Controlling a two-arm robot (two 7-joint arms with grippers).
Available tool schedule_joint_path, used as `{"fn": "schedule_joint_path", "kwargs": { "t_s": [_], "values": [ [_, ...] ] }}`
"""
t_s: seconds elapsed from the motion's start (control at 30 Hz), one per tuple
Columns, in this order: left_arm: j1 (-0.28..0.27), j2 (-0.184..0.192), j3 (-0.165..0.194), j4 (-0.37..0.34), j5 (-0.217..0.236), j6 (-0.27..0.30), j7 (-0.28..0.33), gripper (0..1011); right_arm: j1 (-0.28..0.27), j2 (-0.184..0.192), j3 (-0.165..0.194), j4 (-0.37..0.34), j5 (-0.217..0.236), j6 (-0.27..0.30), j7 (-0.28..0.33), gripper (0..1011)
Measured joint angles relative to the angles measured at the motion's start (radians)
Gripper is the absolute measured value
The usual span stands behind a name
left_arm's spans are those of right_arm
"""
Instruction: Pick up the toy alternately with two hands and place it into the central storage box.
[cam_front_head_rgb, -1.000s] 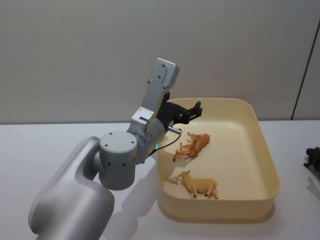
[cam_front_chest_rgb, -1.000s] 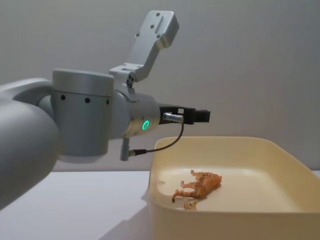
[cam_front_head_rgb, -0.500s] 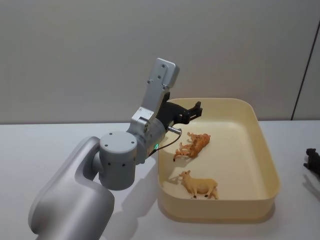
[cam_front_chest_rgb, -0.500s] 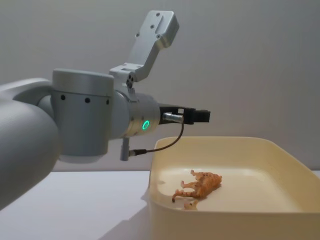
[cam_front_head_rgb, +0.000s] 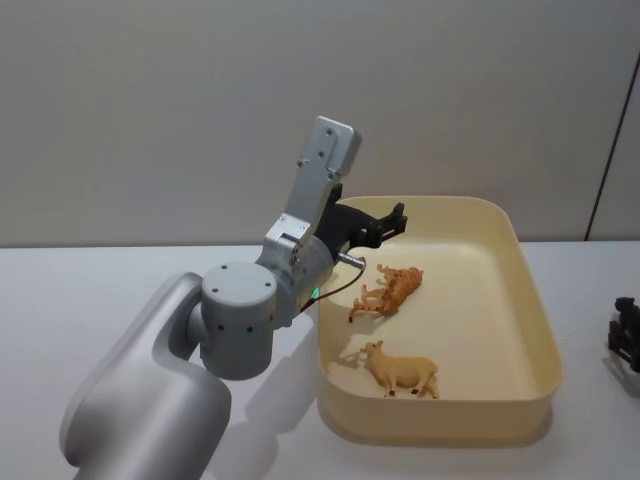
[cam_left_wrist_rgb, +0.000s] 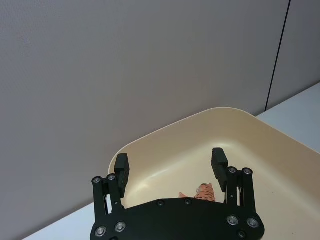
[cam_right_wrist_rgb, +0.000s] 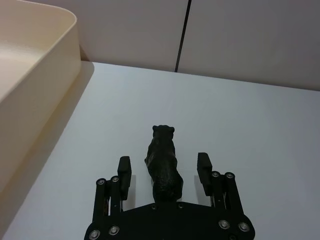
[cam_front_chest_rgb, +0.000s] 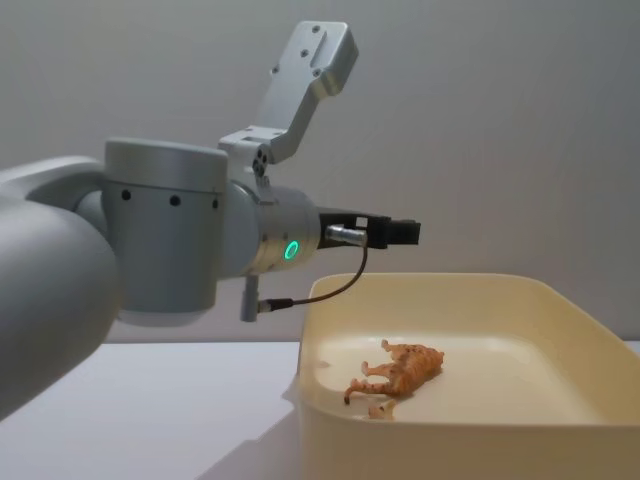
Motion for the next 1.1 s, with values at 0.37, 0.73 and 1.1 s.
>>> {"fn": "schedule_joint_path", "kwargs": {
  "t_s": [0.37,0.73,1.1],
  "values": [
    [0.000,0.000,0.000,0.000,0.000,0.000,0.000,1001,0.017,-0.011,-0.009,0.028,-0.016,0.005,0.003,490],
    [0.000,0.000,0.000,0.000,0.000,0.000,0.000,1001,0.012,-0.012,-0.007,0.009,-0.013,-0.033,0.003,322],
    [0.000,0.000,0.000,0.000,0.000,0.000,0.000,1001,0.015,-0.020,-0.003,-0.059,0.014,-0.079,0.013,322]
  ]
}}
